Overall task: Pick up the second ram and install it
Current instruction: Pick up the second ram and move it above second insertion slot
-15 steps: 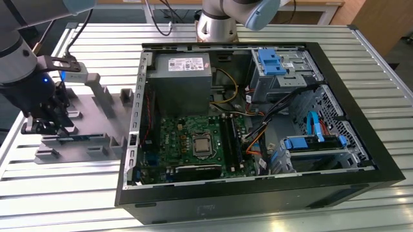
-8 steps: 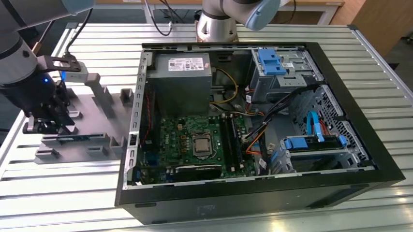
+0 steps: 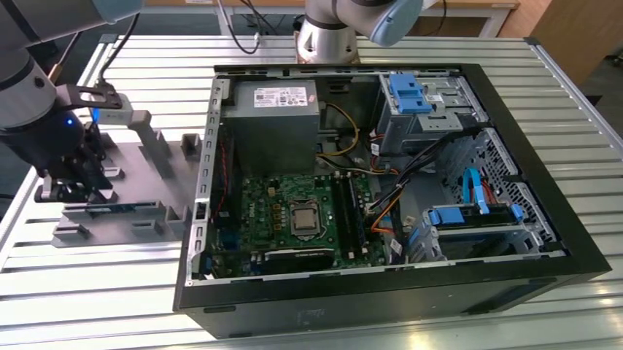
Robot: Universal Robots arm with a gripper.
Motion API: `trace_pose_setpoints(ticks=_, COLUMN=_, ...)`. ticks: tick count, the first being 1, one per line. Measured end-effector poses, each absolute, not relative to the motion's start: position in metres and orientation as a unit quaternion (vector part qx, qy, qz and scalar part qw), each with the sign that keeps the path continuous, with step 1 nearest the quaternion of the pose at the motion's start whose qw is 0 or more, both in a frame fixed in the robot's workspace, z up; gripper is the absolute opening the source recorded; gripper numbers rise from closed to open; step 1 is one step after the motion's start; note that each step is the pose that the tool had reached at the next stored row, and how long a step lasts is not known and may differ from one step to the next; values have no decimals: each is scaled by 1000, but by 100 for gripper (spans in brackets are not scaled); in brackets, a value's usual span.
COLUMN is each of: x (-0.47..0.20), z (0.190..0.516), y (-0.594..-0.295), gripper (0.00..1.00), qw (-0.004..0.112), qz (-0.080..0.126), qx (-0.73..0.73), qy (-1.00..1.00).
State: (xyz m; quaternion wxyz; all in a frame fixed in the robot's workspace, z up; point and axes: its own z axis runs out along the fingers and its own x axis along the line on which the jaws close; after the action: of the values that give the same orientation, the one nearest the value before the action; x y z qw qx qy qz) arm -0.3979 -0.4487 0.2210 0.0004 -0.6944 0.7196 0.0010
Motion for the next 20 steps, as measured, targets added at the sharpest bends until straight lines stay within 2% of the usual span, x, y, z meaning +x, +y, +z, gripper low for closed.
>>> trace_pose_setpoints(ticks=20, x=-398, z=213, y=-454, gripper=33, qw=2, qz=2, qx=-696, qy=718)
